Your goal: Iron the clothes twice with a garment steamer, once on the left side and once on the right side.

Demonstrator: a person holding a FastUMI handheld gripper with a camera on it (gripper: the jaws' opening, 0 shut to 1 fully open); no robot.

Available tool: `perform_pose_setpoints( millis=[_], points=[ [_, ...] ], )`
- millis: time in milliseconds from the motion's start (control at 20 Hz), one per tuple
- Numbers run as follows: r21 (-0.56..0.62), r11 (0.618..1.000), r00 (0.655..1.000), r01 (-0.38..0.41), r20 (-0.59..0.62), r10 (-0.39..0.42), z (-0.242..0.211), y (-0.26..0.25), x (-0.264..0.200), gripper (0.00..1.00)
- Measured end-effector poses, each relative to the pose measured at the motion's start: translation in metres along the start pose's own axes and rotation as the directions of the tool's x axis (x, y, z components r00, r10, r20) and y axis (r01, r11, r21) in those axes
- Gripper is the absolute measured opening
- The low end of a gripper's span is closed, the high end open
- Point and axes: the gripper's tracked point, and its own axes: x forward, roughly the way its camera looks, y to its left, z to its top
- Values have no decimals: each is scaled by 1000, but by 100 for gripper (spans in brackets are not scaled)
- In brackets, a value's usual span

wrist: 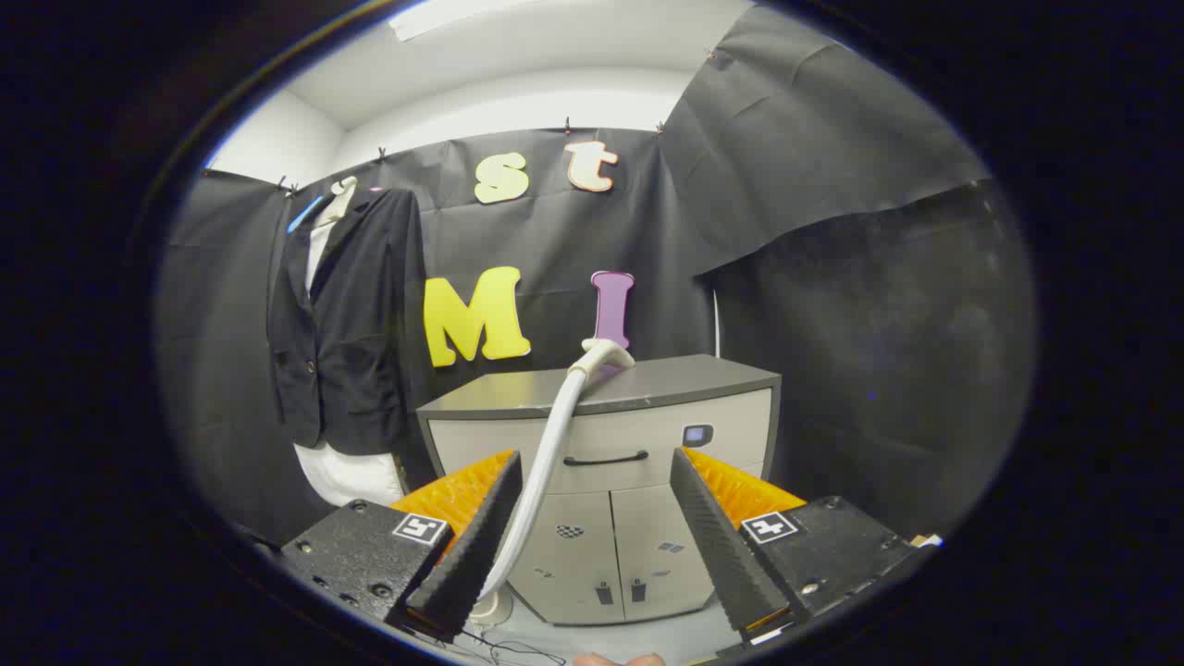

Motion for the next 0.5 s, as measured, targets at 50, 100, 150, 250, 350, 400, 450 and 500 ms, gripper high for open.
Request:
perform_pose_setpoints(
  millis=[50,100,150,250,350,400,450,500],
  points=[
    [9,1000,1000,6,-1,-6,0,-4,-1,100],
    [19,1000,1000,14,0,-14,2,-7,-2,100],
    [25,1000,1000,17,0,-17,2,-8,-3,100],
    [23,1000,1000,20,2,-20,3,-9,-5,100],
    [18,1000,1000,17,-15,-17,0,-9,-6,100],
    [24,1000,1000,11,-29,-10,-1,-8,-6,100],
    [29,1000,999,10,-38,-9,0,-9,-6,100],
    [30,999,999,15,-43,-14,2,-11,-6,100]
  ],
)
